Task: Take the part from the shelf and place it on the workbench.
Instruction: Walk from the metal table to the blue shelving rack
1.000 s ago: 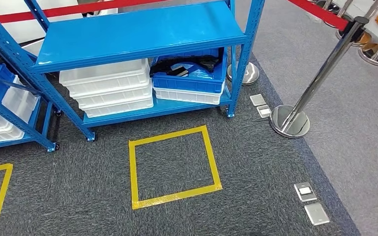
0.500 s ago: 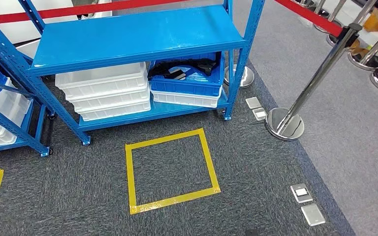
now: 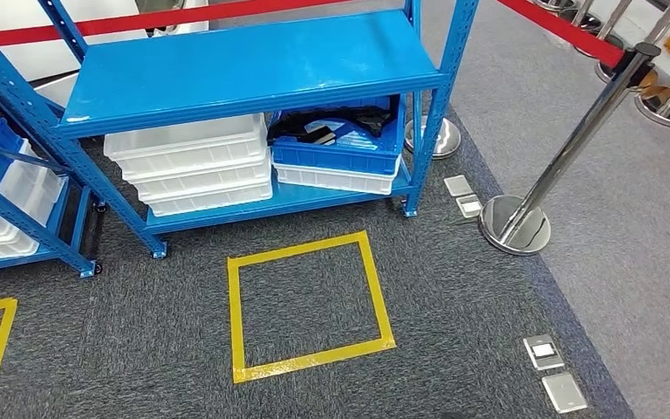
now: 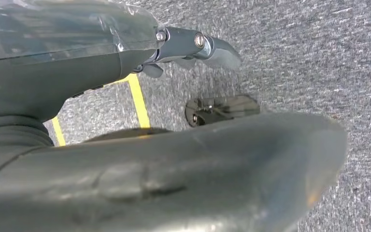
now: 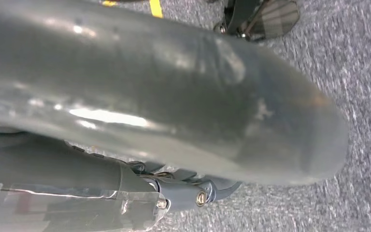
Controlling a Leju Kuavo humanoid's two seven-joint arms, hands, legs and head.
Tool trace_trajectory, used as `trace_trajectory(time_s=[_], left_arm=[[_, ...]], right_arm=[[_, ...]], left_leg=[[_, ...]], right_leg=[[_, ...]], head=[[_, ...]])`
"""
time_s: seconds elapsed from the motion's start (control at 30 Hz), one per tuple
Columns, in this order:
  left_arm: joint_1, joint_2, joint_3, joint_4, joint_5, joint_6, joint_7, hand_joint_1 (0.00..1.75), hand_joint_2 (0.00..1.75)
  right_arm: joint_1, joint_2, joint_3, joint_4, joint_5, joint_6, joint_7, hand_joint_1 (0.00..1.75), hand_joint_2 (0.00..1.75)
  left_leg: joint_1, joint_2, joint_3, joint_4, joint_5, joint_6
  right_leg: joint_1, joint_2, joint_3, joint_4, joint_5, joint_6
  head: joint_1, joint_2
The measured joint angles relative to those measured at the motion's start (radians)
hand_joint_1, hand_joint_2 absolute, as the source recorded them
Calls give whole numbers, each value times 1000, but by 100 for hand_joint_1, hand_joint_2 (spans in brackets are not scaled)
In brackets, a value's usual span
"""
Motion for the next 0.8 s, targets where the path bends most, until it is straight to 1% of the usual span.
trace_trajectory(time_s=[0.03,0.1,0.13,0.17,0.2,0.23,0.27,0.3,0.33,0.37,0.4,0.47,0.5,0.53,0.57,0.6,0.63,0.67,0.7,0.73,0.77,0.8], left_arm=[[0,0,0,0,0,0,0,0,0],[1,0,0,0,0,0,0,0,0],[3,0,0,0,0,0,0,0,0],[4,0,0,0,0,0,0,0,0],[4,0,0,0,0,0,0,0,0],[4,0,0,0,0,0,0,0,0],[4,0,0,0,0,0,0,0,0],[4,0,0,0,0,0,1,0,0],[3,0,0,0,0,0,1,0,0],[3,0,0,0,-1,0,1,0,0],[3,0,0,0,-1,0,1,0,0],[4,0,-1,-1,-1,0,2,0,0],[4,0,-1,-1,-1,0,2,0,0],[3,0,-1,-1,-1,0,2,0,0],[2,0,-1,-1,-1,1,2,0,0],[2,0,-1,-1,-1,1,2,0,0],[3,0,-1,-1,-2,1,3,0,0],[3,0,-1,-1,-3,1,4,0,0],[4,0,-1,-1,-4,1,5,0,0],[4,0,-1,-1,-6,1,6,0,0],[4,0,-1,-1,-8,1,7,0,0],[3,0,-1,-1,-9,1,7,0,0]], right_arm=[[-1,0,0,0,0,0,0,0,0],[-2,-1,0,0,-1,0,0,0,0],[-1,-1,0,0,-2,0,0,0,0],[-1,-1,0,0,-2,0,0,0,0],[-1,0,0,0,-3,0,0,0,0],[-1,0,0,0,-3,0,0,0,0],[-1,0,0,0,-2,0,0,0,0],[-1,0,0,0,-2,0,0,0,0],[-3,0,0,0,-2,0,0,0,0],[-4,0,0,0,-2,0,0,0,0],[-5,0,0,0,-2,0,0,0,0],[-5,0,0,0,-4,0,0,0,0],[-5,0,0,0,-4,0,0,0,0],[-5,0,0,0,-4,0,0,0,0],[-5,0,0,0,-4,0,0,0,0],[-5,0,0,0,-5,0,0,0,0],[-4,0,0,0,-6,0,1,0,0],[-2,0,0,0,-7,0,2,0,0],[0,0,0,0,-8,0,3,0,0],[1,0,0,0,-9,0,3,0,0],[1,0,0,0,-9,0,3,0,0],[1,0,0,0,-9,0,3,0,0]], left_leg=[[2,-1,-20,46,-25,-6],[7,-1,-85,175,-81,-14],[9,-1,-115,227,-94,-16],[10,-1,-132,248,-87,-17],[11,0,-130,230,-61,-17],[11,0,-110,176,-20,-15],[11,-1,-81,106,18,-11],[9,-1,-55,43,44,-8],[7,-1,-39,0,58,-4],[4,-2,-32,-20,57,0],[1,-2,-31,-24,54,4],[3,-3,-25,-35,56,16],[5,-2,-20,-42,58,23],[7,-1,-14,-50,60,29],[7,0,-10,-53,60,35],[6,1,-8,-54,58,39],[5,1,-7,-53,55,41],[4,0,-4,-52,52,42],[4,0,0,-51,47,42],[4,-1,6,-50,42,40],[5,-2,13,-49,36,36],[3,-2,19,-47,29,31]], right_leg=[[-2,-1,2,-3,0,-4],[-2,-2,5,-2,-3,-9],[-1,-2,7,-2,-5,-10],[-1,-1,10,-2,-8,-9],[-2,0,14,-2,-10,-8],[-3,1,20,-2,-14,-5],[-3,1,26,-2,-18,-2],[-2,2,31,-2,-22,2],[-1,2,34,-2,-26,7],[-1,2,35,-3,-28,11],[0,2,36,-5,-29,17],[-1,1,40,-6,-34,27],[-1,1,35,11,-46,31],[-2,1,17,50,-68,34],[-3,1,-13,109,-97,37],[-3,0,-51,179,-125,39],[-3,0,-87,240,-142,41],[-3,0,-110,272,-140,42],[-3,0,-114,265,-118,42],[-3,0,-99,220,-79,40],[-3,0,-73,151,-36,38],[-1,0,-46,86,-6,35]], head=[[-4,0],[-12,0],[-14,0],[-15,0],[-17,0],[-18,0],[-19,0],[-21,0],[-22,0],[-22,0],[-22,0],[-20,0],[-18,0],[-15,0],[-11,0],[-7,0],[-5,0],[-3,0],[-1,0],[3,0],[8,0],[12,0]])
